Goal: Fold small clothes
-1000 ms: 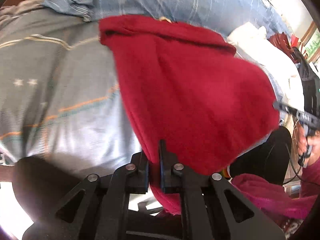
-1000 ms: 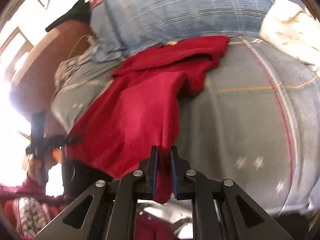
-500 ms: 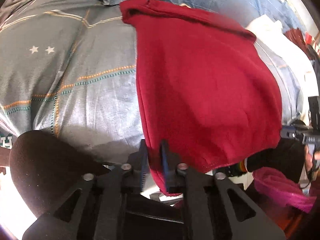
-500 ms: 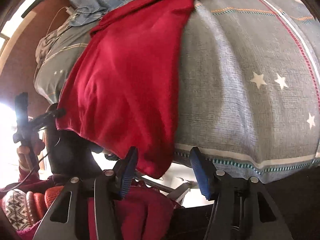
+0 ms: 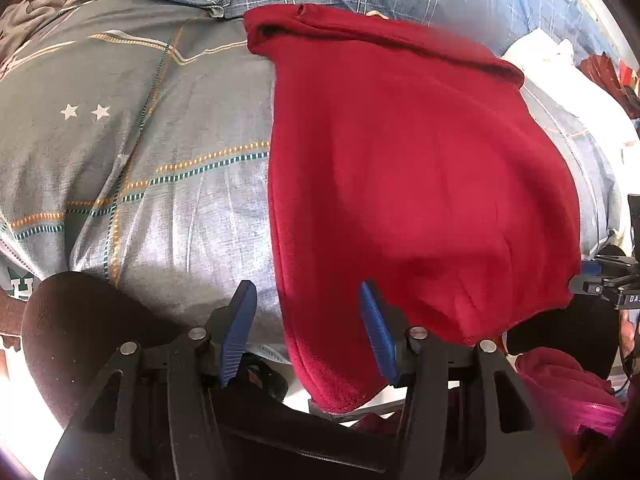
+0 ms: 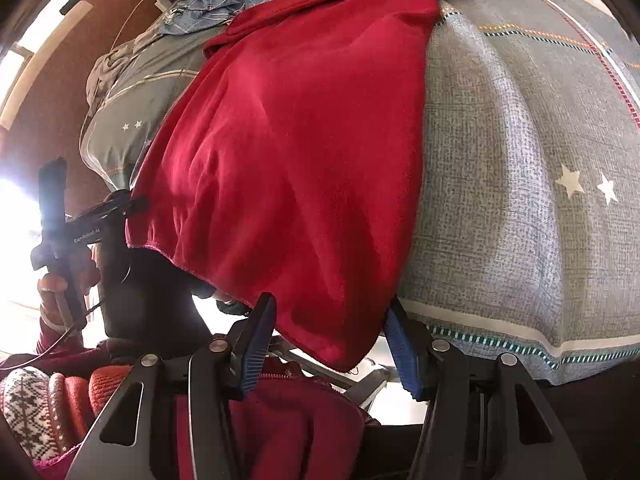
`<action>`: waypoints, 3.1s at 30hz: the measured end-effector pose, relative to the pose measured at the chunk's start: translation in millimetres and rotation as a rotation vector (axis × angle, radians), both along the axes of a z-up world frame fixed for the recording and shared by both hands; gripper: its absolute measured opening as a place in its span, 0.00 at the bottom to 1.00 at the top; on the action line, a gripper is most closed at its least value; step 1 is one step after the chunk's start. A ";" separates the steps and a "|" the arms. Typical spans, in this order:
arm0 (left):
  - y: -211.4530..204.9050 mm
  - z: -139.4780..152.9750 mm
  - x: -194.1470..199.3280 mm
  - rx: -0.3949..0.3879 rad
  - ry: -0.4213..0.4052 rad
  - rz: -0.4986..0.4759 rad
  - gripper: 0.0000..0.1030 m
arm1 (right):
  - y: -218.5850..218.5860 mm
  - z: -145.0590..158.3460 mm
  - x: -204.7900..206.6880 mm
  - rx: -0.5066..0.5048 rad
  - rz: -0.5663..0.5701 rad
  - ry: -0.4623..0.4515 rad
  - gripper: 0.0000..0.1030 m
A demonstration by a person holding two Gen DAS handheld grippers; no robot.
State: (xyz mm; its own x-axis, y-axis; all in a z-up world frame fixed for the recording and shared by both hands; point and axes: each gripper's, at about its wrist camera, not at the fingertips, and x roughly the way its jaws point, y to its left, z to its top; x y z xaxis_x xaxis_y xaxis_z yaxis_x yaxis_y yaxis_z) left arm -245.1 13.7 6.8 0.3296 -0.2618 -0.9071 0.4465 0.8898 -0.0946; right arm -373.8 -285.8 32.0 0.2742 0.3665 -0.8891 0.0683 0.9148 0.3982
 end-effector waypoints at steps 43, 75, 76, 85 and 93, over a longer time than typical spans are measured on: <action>2.6 -12.8 4.4 -0.080 0.119 -0.067 0.06 | 34.4 40.4 5.7 0.004 0.122 -0.202 0.13; 4.1 91.8 81.3 -0.329 -0.234 0.066 0.05 | -22.4 130.8 64.1 -0.081 -0.181 -0.626 0.12; 4.4 93.7 85.8 -0.335 -0.239 0.074 0.05 | -23.8 132.8 68.6 -0.089 -0.187 -0.633 0.12; 0.6 102.6 117.2 -0.352 -0.277 0.130 0.05 | -33.4 141.4 104.3 -0.152 -0.223 -0.675 0.12; -15.1 106.3 135.6 -0.303 -0.319 0.136 0.05 | -47.9 138.5 128.3 -0.193 -0.275 -0.677 0.10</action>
